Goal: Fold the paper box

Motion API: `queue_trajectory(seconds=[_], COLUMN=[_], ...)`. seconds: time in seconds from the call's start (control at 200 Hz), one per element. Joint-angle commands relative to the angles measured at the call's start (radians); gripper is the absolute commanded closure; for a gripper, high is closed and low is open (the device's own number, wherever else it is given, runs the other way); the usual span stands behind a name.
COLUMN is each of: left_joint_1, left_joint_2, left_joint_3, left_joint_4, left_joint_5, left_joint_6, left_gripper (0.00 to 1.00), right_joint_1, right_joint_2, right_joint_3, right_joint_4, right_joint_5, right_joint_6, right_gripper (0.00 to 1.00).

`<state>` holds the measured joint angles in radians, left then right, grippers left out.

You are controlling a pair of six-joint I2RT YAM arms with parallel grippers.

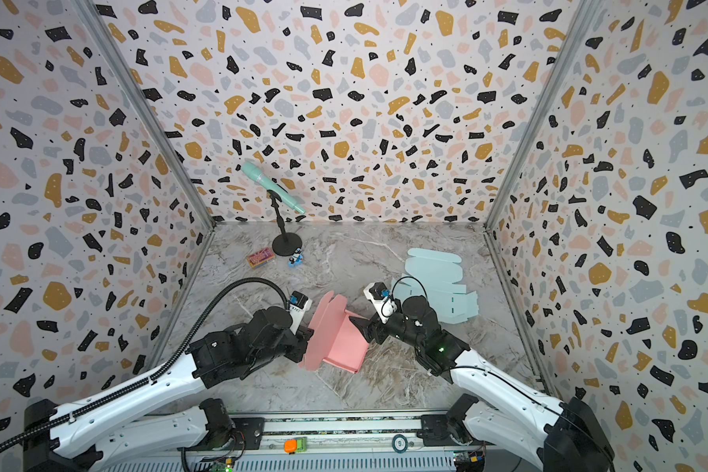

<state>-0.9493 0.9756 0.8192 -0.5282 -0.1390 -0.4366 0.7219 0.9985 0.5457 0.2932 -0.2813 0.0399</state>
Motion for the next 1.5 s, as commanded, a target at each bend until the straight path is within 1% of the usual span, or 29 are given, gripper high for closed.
queue_trajectory(seconds=[0.0,0.095,0.25,0.365,0.471,0.686,0.956,1.141,1.331,1.497], left_joint_1=[0.005,0.005,0.005,0.006,0.006,0.005,0.005,0.005,0.005,0.01], left_joint_2=[0.025,0.057,0.092,0.11,0.135,0.194,0.224,0.232,0.237,0.244], left_joint_3=[0.067,0.101,0.147,0.179,0.21,0.272,0.302,0.327,0.348,0.359], left_joint_4=[-0.069,-0.105,-0.143,-0.17,-0.19,-0.242,-0.259,-0.277,-0.298,-0.316], left_joint_5=[0.03,0.018,0.033,0.043,0.067,0.082,0.07,0.038,-0.004,-0.034], left_joint_6=[0.096,0.11,0.134,0.158,0.181,0.227,0.252,0.267,0.272,0.272], left_gripper=[1.0,1.0,1.0,1.0,1.0,1.0,1.0,1.0,1.0,1.0], right_joint_1=[-0.044,-0.091,-0.168,-0.199,-0.199,-0.199,-0.191,-0.174,-0.156,-0.15], right_joint_2=[0.077,0.154,0.235,0.29,0.334,0.386,0.416,0.423,0.424,0.423], right_joint_3=[0.051,0.087,0.103,0.124,0.142,0.176,0.198,0.207,0.214,0.215], right_joint_4=[0.098,0.109,0.136,0.131,0.132,0.12,0.092,0.067,0.036,0.023], right_joint_5=[-0.146,-0.259,-0.393,-0.456,-0.501,-0.527,-0.527,-0.535,-0.549,-0.543], right_joint_6=[-0.091,-0.132,-0.16,-0.188,-0.207,-0.231,-0.244,-0.268,-0.298,-0.309], right_gripper=[0.21,0.22,0.23,0.25,0.26,0.32,0.51,0.59,0.65,0.77])
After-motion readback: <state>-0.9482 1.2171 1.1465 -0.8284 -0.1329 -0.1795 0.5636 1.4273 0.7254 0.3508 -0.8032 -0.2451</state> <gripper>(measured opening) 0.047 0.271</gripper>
